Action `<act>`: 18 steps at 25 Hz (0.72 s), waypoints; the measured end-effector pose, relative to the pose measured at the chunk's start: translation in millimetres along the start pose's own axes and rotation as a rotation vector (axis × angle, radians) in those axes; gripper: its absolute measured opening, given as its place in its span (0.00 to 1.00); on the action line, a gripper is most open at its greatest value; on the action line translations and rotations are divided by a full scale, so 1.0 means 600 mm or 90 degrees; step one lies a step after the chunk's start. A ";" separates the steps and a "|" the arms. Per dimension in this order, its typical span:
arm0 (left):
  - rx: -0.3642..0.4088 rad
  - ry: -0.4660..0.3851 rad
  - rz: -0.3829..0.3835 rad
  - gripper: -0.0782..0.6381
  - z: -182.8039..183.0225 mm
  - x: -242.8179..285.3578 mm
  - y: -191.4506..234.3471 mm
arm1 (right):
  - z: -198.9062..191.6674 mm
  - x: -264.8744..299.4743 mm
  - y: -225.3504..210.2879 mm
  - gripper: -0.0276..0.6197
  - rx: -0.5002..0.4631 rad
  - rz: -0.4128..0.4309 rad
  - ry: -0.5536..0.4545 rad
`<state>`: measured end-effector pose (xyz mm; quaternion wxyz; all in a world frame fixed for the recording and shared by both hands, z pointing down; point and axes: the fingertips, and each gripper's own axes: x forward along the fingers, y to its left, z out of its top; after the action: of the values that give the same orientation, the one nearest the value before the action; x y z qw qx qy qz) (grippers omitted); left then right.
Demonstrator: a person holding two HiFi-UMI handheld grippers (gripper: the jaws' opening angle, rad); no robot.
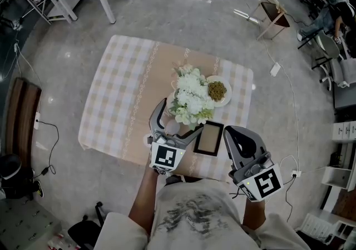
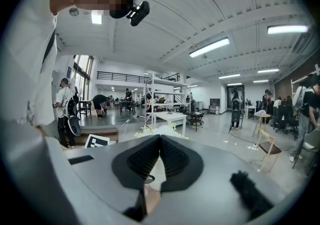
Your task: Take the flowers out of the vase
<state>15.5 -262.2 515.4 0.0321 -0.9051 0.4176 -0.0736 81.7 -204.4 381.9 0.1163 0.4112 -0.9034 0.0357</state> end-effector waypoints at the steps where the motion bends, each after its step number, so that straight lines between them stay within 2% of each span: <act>1: 0.004 0.005 0.011 0.94 -0.005 0.004 0.001 | 0.000 0.000 -0.001 0.07 0.000 -0.001 0.000; 5: 0.024 0.010 0.029 0.93 -0.009 0.019 0.003 | -0.004 -0.003 -0.003 0.07 0.001 -0.003 0.003; 15: 0.022 -0.001 0.062 0.91 0.006 0.039 0.010 | -0.009 -0.008 -0.008 0.07 0.004 -0.008 0.008; 18: 0.018 -0.010 0.071 0.85 0.013 0.037 0.013 | -0.011 -0.009 -0.009 0.07 0.004 -0.009 0.009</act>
<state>25.4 -284.2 509.1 0.0521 -0.8805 0.4659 -0.0702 90.4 -202.8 386.9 0.1215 0.4178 -0.8994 0.0408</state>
